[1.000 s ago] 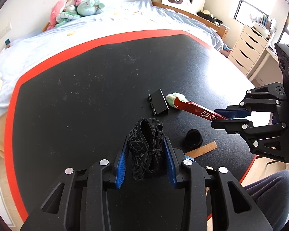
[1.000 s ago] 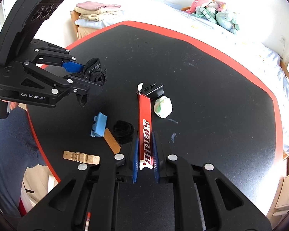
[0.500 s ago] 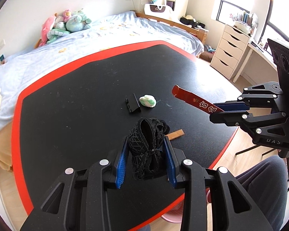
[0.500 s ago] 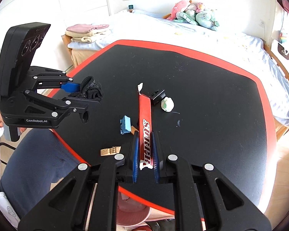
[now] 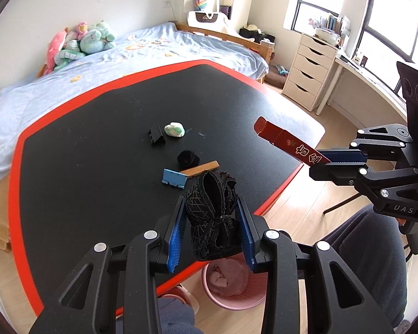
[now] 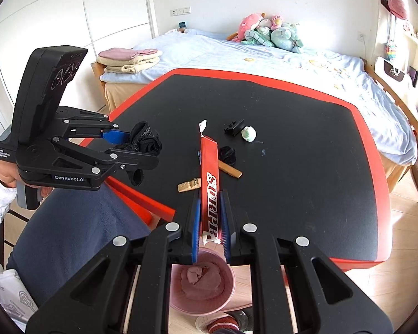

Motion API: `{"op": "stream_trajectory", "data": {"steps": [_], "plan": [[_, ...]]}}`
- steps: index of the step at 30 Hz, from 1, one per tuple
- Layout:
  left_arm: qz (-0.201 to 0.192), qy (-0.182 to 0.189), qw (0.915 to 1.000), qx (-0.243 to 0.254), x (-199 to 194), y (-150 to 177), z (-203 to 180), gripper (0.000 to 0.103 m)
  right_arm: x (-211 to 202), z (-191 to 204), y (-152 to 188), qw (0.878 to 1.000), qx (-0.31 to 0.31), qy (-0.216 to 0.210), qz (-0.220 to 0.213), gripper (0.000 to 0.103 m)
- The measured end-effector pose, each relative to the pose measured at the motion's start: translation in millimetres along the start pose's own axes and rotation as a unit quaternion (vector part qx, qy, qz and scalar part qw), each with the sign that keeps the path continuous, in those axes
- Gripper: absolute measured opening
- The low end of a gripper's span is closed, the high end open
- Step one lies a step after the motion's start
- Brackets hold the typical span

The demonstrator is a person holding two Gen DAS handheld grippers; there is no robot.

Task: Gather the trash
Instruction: 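Carry both items over the pink wastebasket and open both grippers to drop them, then move both grippers back over the table toward the remaining items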

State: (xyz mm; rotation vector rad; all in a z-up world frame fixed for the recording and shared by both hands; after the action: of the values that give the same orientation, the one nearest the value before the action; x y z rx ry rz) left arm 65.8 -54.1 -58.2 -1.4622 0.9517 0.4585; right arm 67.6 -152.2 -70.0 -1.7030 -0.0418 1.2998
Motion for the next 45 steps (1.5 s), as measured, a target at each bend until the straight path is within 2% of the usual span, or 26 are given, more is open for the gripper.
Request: {"op": "stream_trajectory", "data": {"steps": [11, 18, 24, 33, 35, 36, 37, 38, 39, 42, 45], "plan": [[0.021, 0.024, 0.9995, 0.002, 2.2, 46.2, -26.2, 0.035, -19.6, 16.0, 67.0, 0.999, 0.038, 0.014, 0.013, 0.013], [0.033, 0.038, 0.9987, 0.009, 6.1, 63.7, -42.6, 0.035, -19.5, 20.1, 100.3, 0.997, 0.063, 0.015, 0.033, 0.013], [0.037, 0.046, 0.9981, 0.016, 7.5, 66.3, -51.4, 0.035, -19.2, 23.6, 110.1, 0.997, 0.071, 0.01, 0.038, 0.013], [0.038, 0.049, 0.9979, 0.02, 7.5, 66.8, -55.7, 0.036, -21.5, 25.9, 107.1, 0.997, 0.073, 0.001, 0.033, 0.013], [0.037, 0.055, 0.9977, 0.019, 7.9, 66.8, -56.2, 0.044, -21.2, 25.2, 107.3, 0.997, 0.075, -0.001, 0.034, 0.015], [0.035, 0.056, 0.9977, 0.016, 7.9, 66.7, -55.6, 0.05, -20.6, 24.2, 108.2, 0.996, 0.077, 0.0, 0.037, 0.026], [0.032, 0.056, 0.9978, 0.012, 7.6, 66.2, -54.8, 0.065, -20.1, 22.7, 109.3, 0.996, 0.08, 0.003, 0.038, 0.055], [0.027, 0.056, 0.9981, 0.008, 6.7, 65.4, -53.8, 0.083, -20.6, 20.7, 110.2, 0.996, 0.083, 0.006, 0.035, 0.07], [0.019, 0.053, 0.9984, 0.004, 5.1, 64.2, -51.9, 0.088, -21.7, 19.2, 110.4, 0.996, 0.088, 0.007, 0.03, 0.088], [0.02, 0.041, 0.999, 0.0, 5.9, 63.8, -47.0, 0.091, -22.3, 16.9, 111.4, 0.995, 0.091, 0.013, 0.029, 0.095], [0.023, 0.031, 0.9992, -0.003, 6.9, 64.4, -42.3, 0.094, -19.1, 16.6, 113.2, 0.995, 0.091, 0.015, 0.035, 0.097]]}}
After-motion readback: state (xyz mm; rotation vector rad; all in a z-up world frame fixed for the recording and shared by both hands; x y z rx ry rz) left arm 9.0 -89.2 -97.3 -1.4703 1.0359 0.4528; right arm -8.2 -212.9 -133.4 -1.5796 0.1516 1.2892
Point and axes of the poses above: each gripper's, at about its wrist camera, not at the fingertips, and x roughly the way its jaws point, z to its left, y to its underside, the point moved 6 cm from there along x, roughly the way its jaws point, and after that the axes turned 3 degrees about y, right-handed, at the moved point
